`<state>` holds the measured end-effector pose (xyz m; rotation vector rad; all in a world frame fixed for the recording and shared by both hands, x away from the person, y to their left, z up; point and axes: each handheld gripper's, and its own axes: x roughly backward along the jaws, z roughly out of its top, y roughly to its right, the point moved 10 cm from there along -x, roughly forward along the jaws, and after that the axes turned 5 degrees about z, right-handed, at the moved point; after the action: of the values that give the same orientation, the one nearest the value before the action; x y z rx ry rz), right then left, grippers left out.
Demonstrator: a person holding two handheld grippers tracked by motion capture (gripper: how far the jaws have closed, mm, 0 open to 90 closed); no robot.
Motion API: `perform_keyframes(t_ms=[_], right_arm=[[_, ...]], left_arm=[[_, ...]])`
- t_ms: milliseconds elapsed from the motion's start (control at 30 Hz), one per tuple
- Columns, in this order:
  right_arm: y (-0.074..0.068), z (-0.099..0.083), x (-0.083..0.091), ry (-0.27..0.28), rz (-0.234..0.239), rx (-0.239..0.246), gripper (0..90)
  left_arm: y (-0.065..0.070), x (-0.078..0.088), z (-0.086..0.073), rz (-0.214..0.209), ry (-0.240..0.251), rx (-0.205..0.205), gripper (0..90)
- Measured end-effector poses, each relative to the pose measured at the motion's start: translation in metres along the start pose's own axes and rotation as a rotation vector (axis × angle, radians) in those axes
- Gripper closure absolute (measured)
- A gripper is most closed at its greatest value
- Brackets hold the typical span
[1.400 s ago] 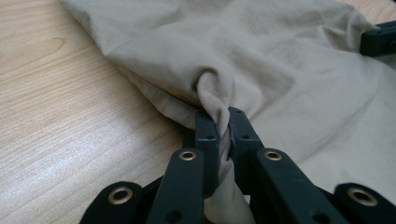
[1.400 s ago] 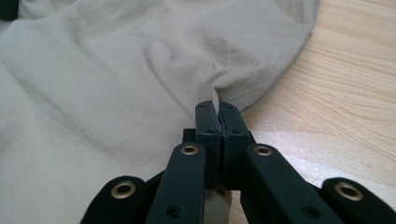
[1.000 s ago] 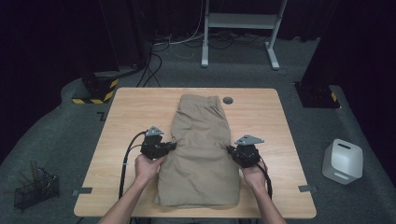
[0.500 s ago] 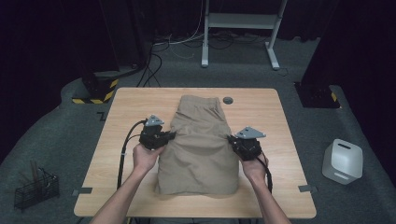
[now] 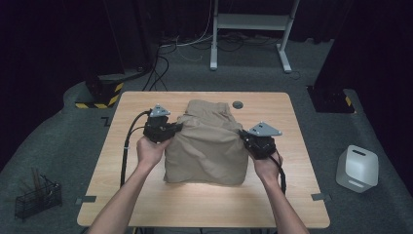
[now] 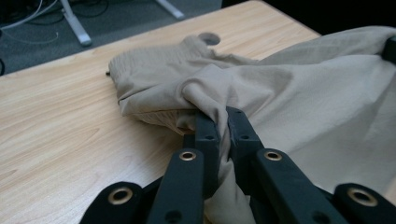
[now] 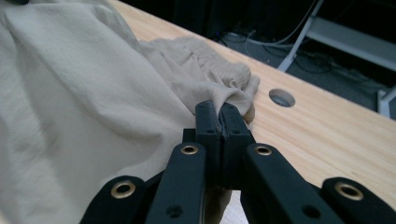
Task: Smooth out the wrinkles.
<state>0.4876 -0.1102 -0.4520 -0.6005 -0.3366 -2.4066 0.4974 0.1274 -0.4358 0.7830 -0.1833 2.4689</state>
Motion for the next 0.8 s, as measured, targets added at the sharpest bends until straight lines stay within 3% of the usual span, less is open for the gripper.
perform_keyframes(t_ms=[133,367,533,567,633,700,800], right_arm=[[-0.011,0.002,0.023,0.049,0.016,0.025,88.4],[-0.043,-0.002,0.068,0.115,0.080,0.060,88.5],[-0.061,0.000,0.101,0.161,0.111,0.083,88.4],[-0.062,0.000,0.105,0.176,0.112,0.080,88.5],[-0.059,-0.003,0.101,0.177,0.120,0.053,88.4],[-0.058,-0.006,0.092,0.171,0.117,0.049,88.5],[-0.056,-0.008,0.083,0.165,0.115,0.047,88.5]], left_arm=[[0.015,0.023,-0.007,-0.022,0.012,-0.031,85.1],[0.045,0.072,-0.029,-0.064,0.055,-0.035,85.1],[0.064,0.104,-0.031,-0.095,0.086,-0.051,85.1],[0.065,0.105,-0.030,-0.104,0.097,-0.048,85.1],[0.061,0.095,-0.033,-0.078,0.078,-0.066,85.1],[0.055,0.083,-0.038,-0.081,0.058,-0.038,85.1],[0.048,0.074,-0.040,-0.086,0.070,-0.007,85.0]])
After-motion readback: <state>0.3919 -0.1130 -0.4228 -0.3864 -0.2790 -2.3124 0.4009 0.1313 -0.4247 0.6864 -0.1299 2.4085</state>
